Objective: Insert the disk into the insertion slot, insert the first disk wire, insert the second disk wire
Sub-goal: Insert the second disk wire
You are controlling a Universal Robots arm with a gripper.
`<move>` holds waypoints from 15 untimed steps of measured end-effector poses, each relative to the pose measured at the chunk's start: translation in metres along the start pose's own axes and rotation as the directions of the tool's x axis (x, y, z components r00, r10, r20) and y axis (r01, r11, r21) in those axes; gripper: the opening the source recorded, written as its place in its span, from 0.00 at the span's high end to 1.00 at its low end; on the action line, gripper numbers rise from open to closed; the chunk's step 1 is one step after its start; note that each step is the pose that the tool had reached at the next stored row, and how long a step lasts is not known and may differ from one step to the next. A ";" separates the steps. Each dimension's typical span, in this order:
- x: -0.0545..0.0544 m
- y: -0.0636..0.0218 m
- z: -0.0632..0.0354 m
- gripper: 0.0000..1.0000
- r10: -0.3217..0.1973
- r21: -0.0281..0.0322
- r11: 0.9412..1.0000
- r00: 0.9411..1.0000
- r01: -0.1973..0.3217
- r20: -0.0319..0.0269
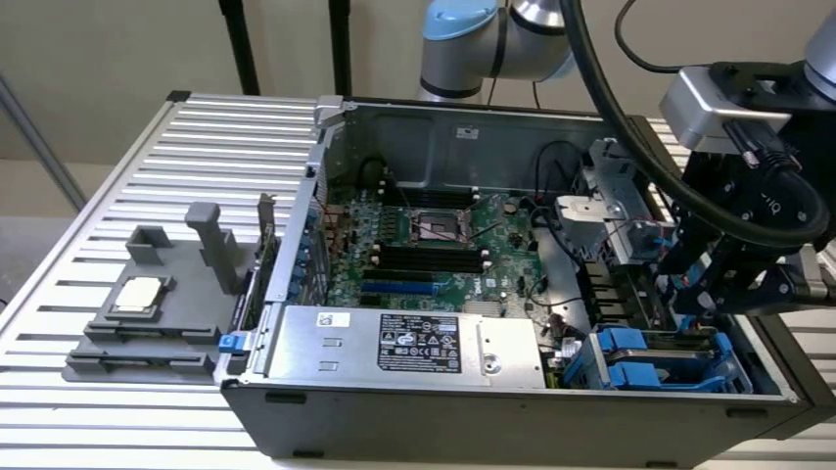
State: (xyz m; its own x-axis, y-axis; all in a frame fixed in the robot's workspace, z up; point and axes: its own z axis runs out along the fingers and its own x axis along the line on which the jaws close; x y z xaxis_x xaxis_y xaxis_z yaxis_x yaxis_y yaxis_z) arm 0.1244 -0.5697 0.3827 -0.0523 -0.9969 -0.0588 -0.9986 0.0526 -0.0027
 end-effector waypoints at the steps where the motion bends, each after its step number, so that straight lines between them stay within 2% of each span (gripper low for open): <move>1: -0.002 -0.0004 0.0001 0.55 0.000 0.000 1.000 1.000 0.000 -0.004; 3: -0.005 -0.0013 0.0003 0.55 0.000 0.001 1.000 1.000 0.000 -0.013; 6: -0.010 -0.0046 0.0007 0.55 0.000 0.001 1.000 1.000 0.000 -0.022; 8: -0.011 -0.0070 0.0014 0.55 0.000 0.000 1.000 1.000 0.000 -0.023; 15: -0.011 -0.0070 0.0039 0.55 0.000 0.000 1.000 1.000 0.000 -0.024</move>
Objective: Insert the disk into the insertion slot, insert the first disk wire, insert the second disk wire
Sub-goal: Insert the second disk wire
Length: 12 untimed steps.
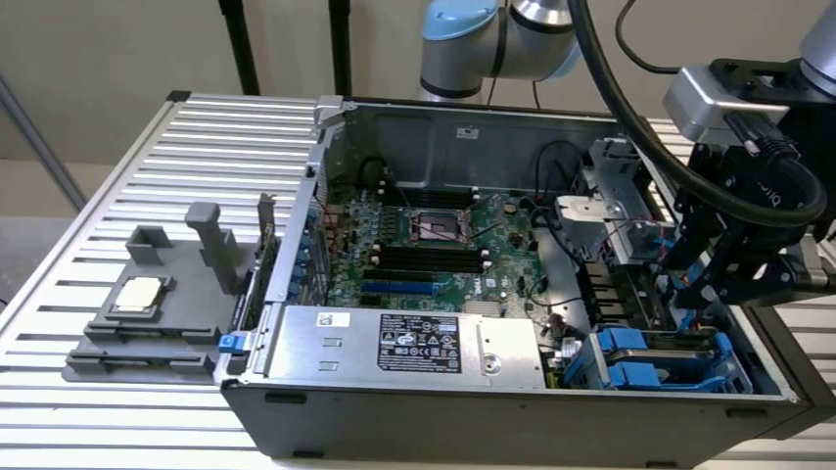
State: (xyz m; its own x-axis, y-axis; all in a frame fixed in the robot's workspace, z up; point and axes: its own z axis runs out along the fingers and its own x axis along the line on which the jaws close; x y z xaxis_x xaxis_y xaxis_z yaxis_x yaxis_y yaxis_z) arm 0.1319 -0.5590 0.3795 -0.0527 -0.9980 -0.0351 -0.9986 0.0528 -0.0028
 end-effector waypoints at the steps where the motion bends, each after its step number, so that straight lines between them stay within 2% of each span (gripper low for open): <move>1: 0.000 0.0002 0.0008 0.55 0.000 0.000 1.000 1.000 0.000 -0.001; 5: 0.000 0.0004 0.0035 0.55 0.000 0.000 1.000 1.000 0.000 -0.007; 8: 0.000 0.0004 0.0036 0.55 0.000 0.000 1.000 1.000 0.000 -0.008; 12: 0.000 0.0004 0.0037 0.58 0.000 0.001 1.000 1.000 0.000 -0.018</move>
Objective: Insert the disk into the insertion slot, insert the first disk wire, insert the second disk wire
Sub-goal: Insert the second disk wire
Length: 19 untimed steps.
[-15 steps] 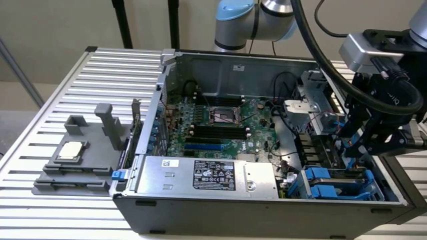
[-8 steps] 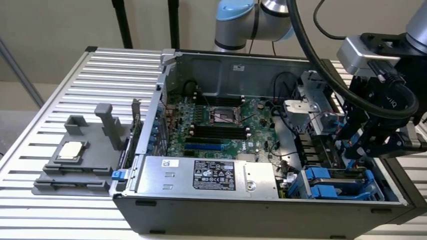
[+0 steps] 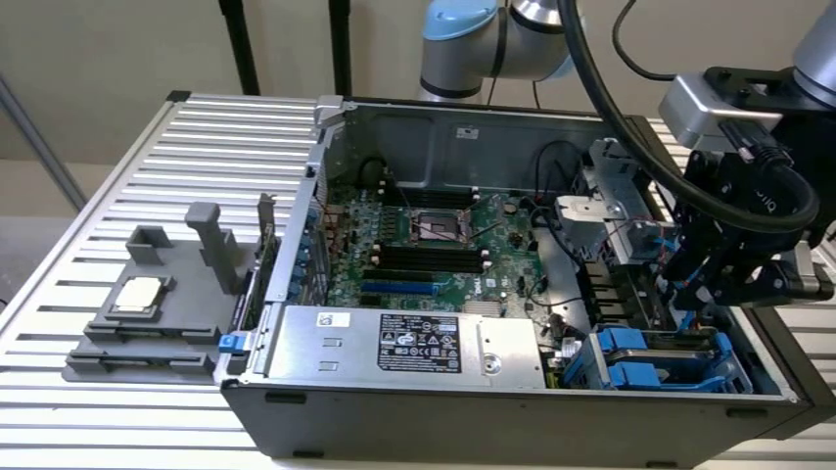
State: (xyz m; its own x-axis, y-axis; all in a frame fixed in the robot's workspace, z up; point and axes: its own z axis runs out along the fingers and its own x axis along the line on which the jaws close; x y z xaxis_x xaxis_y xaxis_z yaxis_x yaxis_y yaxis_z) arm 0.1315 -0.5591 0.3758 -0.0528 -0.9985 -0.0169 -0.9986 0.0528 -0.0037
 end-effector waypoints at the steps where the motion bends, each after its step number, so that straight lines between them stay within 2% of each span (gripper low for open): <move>1: 0.000 0.0000 0.0000 0.65 0.000 0.000 1.000 1.000 0.000 -0.003; 5: 0.000 0.0000 0.0003 0.67 0.000 0.001 1.000 1.000 0.000 -0.014; 6: 0.000 0.0000 0.0006 0.73 0.000 0.001 1.000 1.000 0.000 -0.017; 8: 0.000 0.0000 0.0008 0.73 0.000 0.001 1.000 1.000 0.000 -0.021; 9: 0.000 0.0000 0.0011 0.80 0.000 0.001 1.000 1.000 0.000 -0.023; 12: 0.000 0.0000 0.0017 0.80 0.000 0.001 1.000 1.000 0.000 -0.025; 19: 0.003 0.0013 0.0019 0.83 0.000 0.001 1.000 1.000 0.000 -0.025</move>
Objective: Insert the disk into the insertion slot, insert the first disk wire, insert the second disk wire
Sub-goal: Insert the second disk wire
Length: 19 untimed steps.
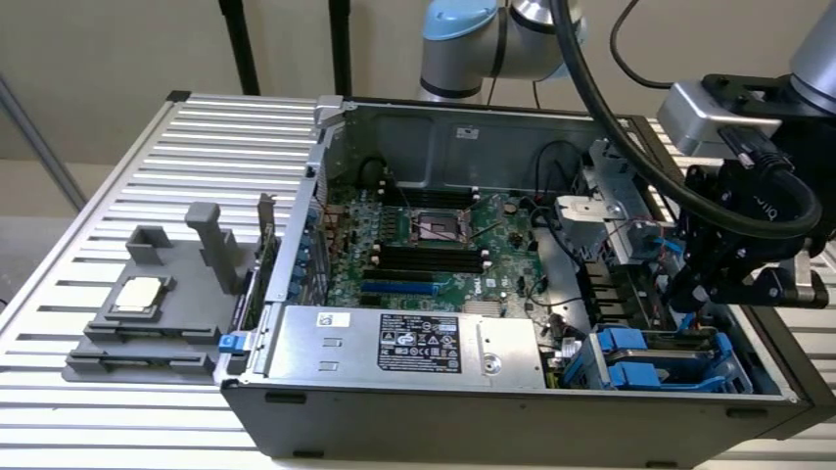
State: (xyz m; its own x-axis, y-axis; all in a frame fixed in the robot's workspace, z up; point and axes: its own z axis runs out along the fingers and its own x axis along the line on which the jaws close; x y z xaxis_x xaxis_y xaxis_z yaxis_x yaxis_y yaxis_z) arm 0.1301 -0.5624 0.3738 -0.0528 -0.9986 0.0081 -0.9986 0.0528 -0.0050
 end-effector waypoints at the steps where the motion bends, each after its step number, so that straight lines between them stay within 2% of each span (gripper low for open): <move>1: 0.002 0.0009 0.0000 0.83 0.000 0.000 1.000 1.000 0.000 0.001; 3: 0.007 0.0032 0.0003 0.83 0.000 0.000 1.000 1.000 0.000 0.009; 4: 0.009 0.0043 0.0006 0.83 0.000 0.001 1.000 1.000 0.000 0.015; 5: 0.011 0.0053 0.0012 0.83 0.000 0.002 1.000 1.000 0.000 0.023; 9: 0.018 0.0062 0.0028 0.83 0.000 0.009 1.000 0.998 0.000 0.066; 10: 0.021 0.0062 0.0034 0.83 0.000 0.011 1.000 0.997 -0.001 0.075; 11: 0.023 0.0062 0.0041 0.83 0.000 0.013 1.000 0.997 -0.001 0.081; 13: 0.028 0.0065 0.0062 0.83 0.000 0.016 1.000 0.996 -0.001 0.089; 19: 0.032 0.0095 0.0135 0.83 -0.002 0.030 1.000 0.995 -0.002 0.105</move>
State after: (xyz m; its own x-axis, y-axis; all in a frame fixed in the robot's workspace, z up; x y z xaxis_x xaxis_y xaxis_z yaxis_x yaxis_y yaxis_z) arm 0.1190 -0.5939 0.3605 -0.0504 -0.9940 -0.0966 -0.9979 0.0540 -0.0351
